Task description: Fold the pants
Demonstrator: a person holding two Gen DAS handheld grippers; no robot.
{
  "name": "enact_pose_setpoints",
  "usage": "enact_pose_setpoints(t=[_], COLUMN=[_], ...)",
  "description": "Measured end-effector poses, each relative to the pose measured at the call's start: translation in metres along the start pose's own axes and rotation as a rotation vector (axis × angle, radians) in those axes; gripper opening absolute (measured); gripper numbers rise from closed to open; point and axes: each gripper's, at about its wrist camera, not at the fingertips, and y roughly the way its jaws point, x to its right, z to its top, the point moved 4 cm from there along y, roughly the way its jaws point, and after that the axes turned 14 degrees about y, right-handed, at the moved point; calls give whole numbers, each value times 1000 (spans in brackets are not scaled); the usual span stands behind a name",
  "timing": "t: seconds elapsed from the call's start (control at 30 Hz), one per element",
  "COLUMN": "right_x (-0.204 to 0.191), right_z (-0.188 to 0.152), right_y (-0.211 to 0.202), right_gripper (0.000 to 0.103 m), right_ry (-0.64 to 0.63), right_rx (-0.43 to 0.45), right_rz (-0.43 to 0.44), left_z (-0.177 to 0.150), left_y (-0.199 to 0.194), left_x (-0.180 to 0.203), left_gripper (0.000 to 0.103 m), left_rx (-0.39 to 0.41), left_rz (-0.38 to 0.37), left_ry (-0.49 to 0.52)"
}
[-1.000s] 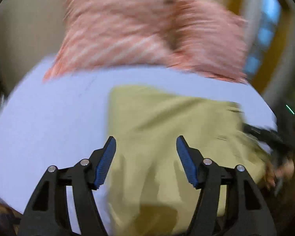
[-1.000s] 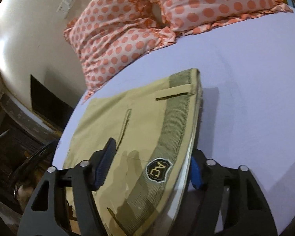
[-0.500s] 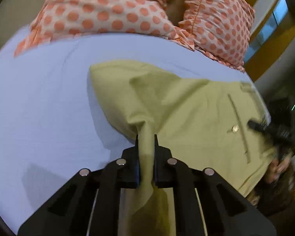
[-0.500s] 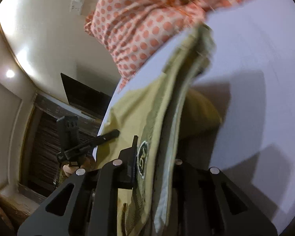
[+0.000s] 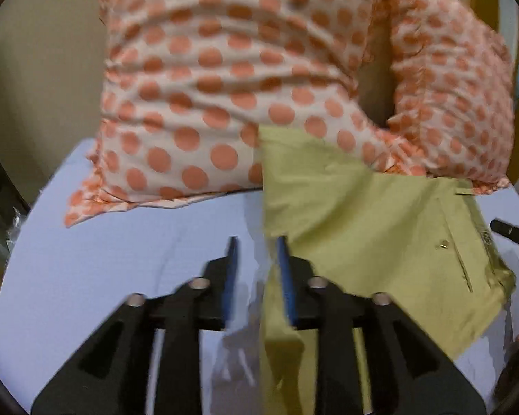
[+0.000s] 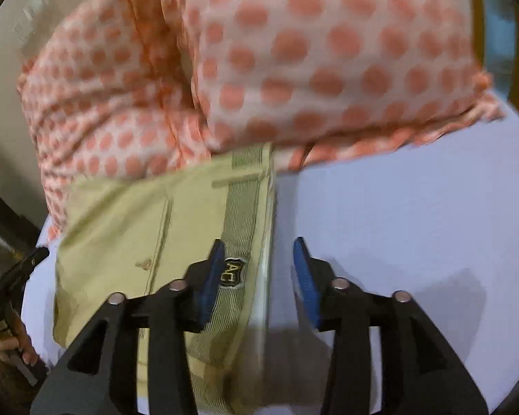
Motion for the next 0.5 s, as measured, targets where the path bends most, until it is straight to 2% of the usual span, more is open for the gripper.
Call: enact_pose_setpoints(t=[0.03,0.1,0.13,0.17,0.23,0.27,0.33,0.4,0.43,0.47,0.5], right_x=[-4,-18,-25,-34,-42,-43,-42,-40,-38,-38,-39], right_z=[-7,-23,-32,-46,-59,-61,-62,-66,-70,-76,-85], right_y=[-10,-16,-15,-10,4,12,21,11,1,-15,-30], right_gripper=[48,59,73,83,88,89,91,91,92,101,102], right_ry=[-7,-31,-48,-72,-105,-108,-111,-112,-126,-165,-199], right_rx=[-12,-81,-116,-162,-200,-211,-223,-212,-186,-136,-97], right_rz=[71,183,221,242,206,175,166,112,70,10,-25], left_z=[-6,-16,-21,-27,-38,-44,-46,-50,-54,-57,-62], left_y=[-11,-19,-18,-14,4,15,23,20,10,0,-11], left_x=[9,28,43,60,90,98,111,115,113,110,107], left_gripper=[40,50,55,58,70,72,84,90,91,93,99], left_rx=[24,34,22,-5,-88,-134,-122,-158,-157,-140,-120], left_rz=[-63,-171,-216,-270,-337,-333,-249,-168,-128,-107,-87], left_ry=[-1,10,21,37,61,71,136,159,157,156,152])
